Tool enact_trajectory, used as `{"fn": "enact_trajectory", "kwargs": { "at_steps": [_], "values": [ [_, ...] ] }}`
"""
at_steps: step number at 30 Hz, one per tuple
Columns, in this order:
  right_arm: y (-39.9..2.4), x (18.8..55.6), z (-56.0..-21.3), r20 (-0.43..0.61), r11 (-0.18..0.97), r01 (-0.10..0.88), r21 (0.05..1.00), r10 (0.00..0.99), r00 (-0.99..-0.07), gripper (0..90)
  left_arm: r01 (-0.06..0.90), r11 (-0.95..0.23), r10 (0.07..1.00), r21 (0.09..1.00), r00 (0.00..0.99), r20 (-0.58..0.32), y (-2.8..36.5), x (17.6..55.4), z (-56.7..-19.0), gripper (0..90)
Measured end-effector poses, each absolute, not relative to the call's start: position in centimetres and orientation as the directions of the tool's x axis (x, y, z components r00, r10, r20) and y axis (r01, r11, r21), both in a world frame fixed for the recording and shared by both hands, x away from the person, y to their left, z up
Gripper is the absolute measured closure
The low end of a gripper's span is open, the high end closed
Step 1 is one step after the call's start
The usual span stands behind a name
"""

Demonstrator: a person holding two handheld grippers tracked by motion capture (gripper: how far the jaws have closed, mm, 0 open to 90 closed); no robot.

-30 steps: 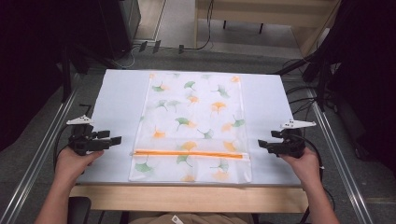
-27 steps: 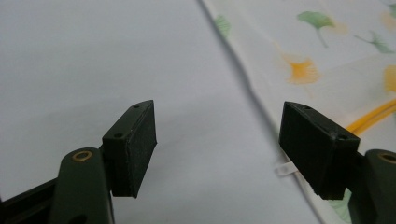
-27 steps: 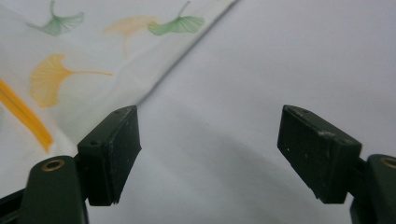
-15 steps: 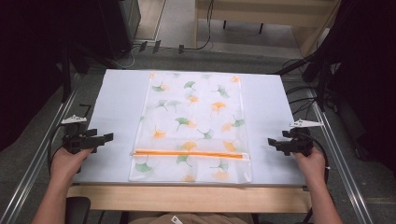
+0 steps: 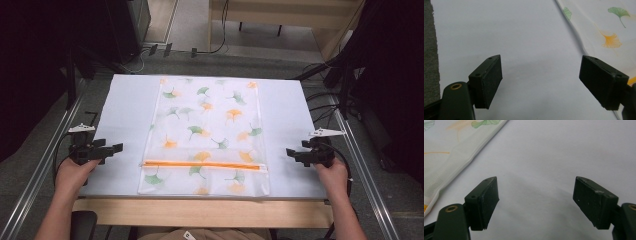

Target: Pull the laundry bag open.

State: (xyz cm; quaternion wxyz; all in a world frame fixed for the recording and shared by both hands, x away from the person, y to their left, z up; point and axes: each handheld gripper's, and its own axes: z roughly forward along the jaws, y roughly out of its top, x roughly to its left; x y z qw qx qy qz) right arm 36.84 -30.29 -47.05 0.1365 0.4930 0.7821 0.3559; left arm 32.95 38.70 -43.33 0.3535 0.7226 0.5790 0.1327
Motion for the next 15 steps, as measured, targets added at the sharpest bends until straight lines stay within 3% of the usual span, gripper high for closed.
{"fn": "enact_trajectory", "kwargs": {
  "at_steps": [15],
  "values": [
    [-29.99, 36.87, -47.22, 0.125, 0.283, 0.677, 0.680, 0.864, -0.487, 21.9, 0.753, -0.105, 0.930, 0.650, 0.305, -0.203, 38.15, 33.09, -43.50, 22.3]
  ]
}}
